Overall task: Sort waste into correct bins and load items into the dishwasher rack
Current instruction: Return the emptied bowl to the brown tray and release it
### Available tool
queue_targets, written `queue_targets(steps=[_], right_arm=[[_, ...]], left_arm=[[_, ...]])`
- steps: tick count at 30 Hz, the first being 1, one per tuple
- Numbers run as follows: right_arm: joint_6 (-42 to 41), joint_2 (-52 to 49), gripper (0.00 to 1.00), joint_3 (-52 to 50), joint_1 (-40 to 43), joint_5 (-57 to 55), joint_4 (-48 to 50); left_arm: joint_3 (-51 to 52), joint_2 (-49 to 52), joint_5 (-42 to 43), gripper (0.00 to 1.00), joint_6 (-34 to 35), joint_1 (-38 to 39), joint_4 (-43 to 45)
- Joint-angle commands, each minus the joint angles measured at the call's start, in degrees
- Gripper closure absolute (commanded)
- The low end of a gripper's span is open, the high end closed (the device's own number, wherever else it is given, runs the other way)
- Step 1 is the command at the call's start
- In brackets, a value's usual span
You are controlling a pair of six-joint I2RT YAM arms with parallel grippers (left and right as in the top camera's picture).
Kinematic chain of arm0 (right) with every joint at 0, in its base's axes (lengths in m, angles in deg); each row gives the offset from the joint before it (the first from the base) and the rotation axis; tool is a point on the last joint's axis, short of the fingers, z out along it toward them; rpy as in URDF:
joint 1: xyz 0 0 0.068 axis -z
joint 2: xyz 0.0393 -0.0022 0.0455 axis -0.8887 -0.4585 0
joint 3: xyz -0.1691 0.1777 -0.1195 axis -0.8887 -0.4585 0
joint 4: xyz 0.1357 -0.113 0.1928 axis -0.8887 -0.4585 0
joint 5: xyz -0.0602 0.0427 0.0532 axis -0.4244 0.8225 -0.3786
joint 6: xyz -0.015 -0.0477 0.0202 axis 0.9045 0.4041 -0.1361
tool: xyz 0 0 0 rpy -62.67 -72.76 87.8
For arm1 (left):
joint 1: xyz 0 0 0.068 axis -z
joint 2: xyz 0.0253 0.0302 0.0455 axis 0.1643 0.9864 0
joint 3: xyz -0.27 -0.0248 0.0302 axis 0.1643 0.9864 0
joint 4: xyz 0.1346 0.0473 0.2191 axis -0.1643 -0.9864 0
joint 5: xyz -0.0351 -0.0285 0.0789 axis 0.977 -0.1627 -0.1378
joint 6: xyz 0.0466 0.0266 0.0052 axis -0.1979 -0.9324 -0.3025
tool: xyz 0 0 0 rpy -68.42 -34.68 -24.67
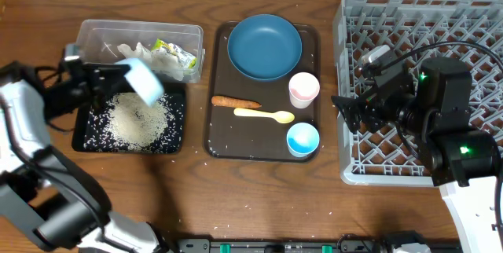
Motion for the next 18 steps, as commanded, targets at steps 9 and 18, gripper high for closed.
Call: queue_targets(steps=[9,18], right_arm=[[-0.57,0.07,0.02,1.31,0.74,0.24,0.31],[-0.57,0.07,0.02,1.31,0.72,0.26,0.07]], left_arm=[[0.11,-5.2,-35.43,0.94,0.35,32.65,2.4],[0.46,-1.79,-64.89,0.94,16.61,58.34,9.55]])
